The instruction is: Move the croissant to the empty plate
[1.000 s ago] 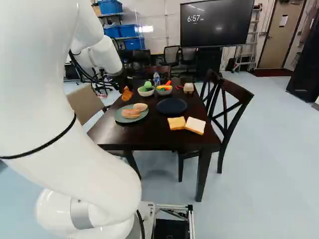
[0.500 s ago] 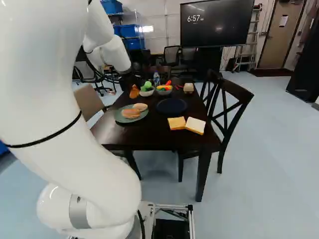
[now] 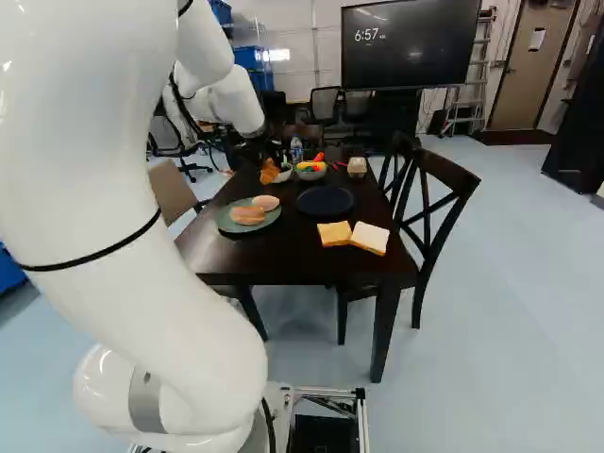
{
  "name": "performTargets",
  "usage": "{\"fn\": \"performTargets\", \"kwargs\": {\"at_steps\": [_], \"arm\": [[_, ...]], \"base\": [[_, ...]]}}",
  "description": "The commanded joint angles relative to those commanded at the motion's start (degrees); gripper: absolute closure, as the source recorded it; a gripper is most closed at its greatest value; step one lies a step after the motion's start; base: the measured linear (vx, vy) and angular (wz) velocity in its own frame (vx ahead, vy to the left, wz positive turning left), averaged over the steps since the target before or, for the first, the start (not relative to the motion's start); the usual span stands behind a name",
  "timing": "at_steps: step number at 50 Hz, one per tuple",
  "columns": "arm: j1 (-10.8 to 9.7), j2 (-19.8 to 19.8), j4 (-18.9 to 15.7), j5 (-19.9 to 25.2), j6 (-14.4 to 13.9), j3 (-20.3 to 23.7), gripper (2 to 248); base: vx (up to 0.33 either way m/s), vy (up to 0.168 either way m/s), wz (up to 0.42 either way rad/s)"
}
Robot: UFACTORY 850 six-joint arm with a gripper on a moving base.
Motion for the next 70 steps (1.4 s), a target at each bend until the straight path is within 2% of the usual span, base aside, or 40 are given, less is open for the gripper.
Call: {"fn": "performTargets", "kwargs": {"at_steps": [38, 70], "arm": [[-6.37, -6.39, 0.0, 0.0, 0.0, -6.5, 167], [-11.7, -12.37, 0.0, 0.0, 0.0, -8.99, 167]], "base": [[0.0, 0.0, 0.0], [0.0, 0.0, 0.0]]}}
